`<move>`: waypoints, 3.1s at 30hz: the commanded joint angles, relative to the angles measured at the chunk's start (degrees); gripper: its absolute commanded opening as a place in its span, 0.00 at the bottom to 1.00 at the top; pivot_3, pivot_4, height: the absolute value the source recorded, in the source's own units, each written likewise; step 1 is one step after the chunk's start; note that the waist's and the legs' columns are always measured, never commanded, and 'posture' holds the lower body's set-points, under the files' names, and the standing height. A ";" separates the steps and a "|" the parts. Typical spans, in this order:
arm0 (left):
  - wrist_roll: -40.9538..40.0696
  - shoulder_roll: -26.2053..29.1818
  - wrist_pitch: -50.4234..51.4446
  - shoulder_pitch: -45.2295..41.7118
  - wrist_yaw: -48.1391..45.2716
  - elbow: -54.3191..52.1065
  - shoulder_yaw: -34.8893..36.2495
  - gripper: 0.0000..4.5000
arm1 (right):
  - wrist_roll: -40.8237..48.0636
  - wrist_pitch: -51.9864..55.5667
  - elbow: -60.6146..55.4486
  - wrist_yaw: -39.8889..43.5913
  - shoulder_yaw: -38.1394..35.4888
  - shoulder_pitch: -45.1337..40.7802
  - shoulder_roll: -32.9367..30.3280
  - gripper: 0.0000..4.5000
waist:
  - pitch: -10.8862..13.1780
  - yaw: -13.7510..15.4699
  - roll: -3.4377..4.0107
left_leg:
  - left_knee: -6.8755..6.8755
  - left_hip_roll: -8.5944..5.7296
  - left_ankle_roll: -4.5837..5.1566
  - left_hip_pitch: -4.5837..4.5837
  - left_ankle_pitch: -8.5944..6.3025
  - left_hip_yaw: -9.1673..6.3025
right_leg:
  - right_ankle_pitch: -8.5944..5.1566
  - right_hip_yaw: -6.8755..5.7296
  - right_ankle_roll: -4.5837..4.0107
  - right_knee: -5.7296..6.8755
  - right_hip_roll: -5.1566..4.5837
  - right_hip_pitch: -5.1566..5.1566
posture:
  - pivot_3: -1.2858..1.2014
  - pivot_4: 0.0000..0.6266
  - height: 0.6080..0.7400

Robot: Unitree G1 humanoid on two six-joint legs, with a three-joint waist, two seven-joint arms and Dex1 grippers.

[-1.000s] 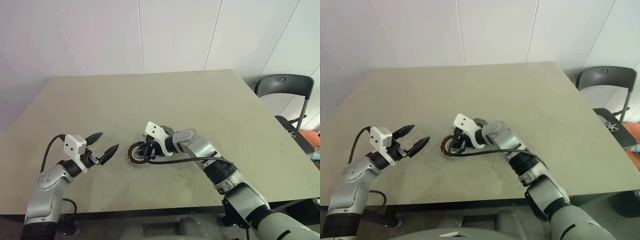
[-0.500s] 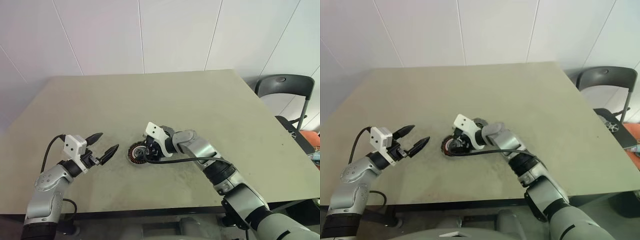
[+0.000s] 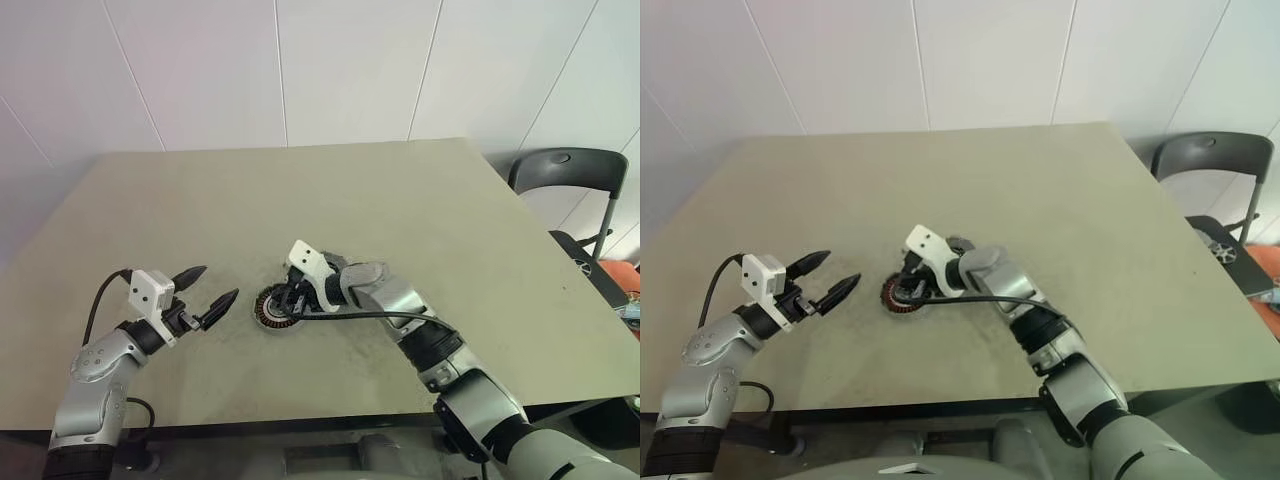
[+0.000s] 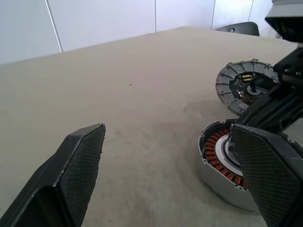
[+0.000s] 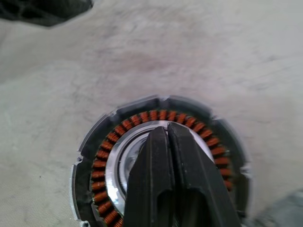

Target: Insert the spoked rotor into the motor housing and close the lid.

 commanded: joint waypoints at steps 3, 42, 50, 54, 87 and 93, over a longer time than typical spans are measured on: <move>-0.19 -0.06 -0.34 -0.31 0.17 -0.94 0.56 1.00 | -0.51 -0.42 -2.15 1.65 1.27 -0.02 0.16 0.01 | 0.00 0.01 -0.01 | 0.00 0.00 0.00 0.00 0.00 0.00 | 0.00 0.00 0.00 0.00 0.00 0.01 | 0.52 0.00 1.00; 0.14 -0.77 0.03 -1.18 0.09 -0.35 -0.47 1.00 | -0.25 -1.07 -4.55 4.95 0.67 -0.42 -2.05 0.01 | 0.00 0.06 -0.01 | -0.54 0.02 -0.01 -0.02 0.01 -0.01 | 0.00 0.00 0.00 -0.47 -0.03 -0.06 | 0.52 0.00 1.00; 0.08 -0.80 0.03 -0.92 0.11 -0.75 -0.46 1.00 | -3.14 -1.40 -5.28 6.46 3.10 -1.58 -4.90 0.01 | -0.01 0.07 -0.02 | -0.54 0.02 -0.02 -0.01 0.01 -0.01 | 0.00 -0.01 0.00 -0.49 -0.03 -0.04 | 0.52 0.00 1.00; 0.10 -0.83 -0.04 -1.00 0.12 -0.70 -0.46 1.00 | -5.63 -2.10 -5.16 6.50 4.64 -2.18 -6.04 0.01 | -0.01 0.06 -0.02 | -0.55 0.02 -0.02 -0.02 0.01 -0.01 | 0.00 -0.01 0.00 -0.51 -0.04 -0.04 | 0.52 0.00 1.00; 0.51 -1.14 -0.02 -1.32 0.25 -0.53 -0.64 1.00 | -0.26 2.97 0.47 6.46 -0.49 1.11 -1.19 0.01 | -0.03 0.05 -0.03 | -0.56 0.02 -0.01 0.02 0.01 -0.01 | 0.01 -0.01 -0.01 -0.52 -0.04 0.00 | 0.52 0.00 1.00; 0.61 -1.29 -0.11 -1.21 0.27 -0.69 -0.64 1.00 | 2.84 6.23 6.21 4.24 -5.66 1.23 1.42 0.01 | -0.06 0.00 -0.04 | -0.54 0.02 -0.02 0.10 0.01 -0.01 | 0.01 -0.01 -0.01 -0.51 -0.03 0.08 | 0.52 0.00 1.00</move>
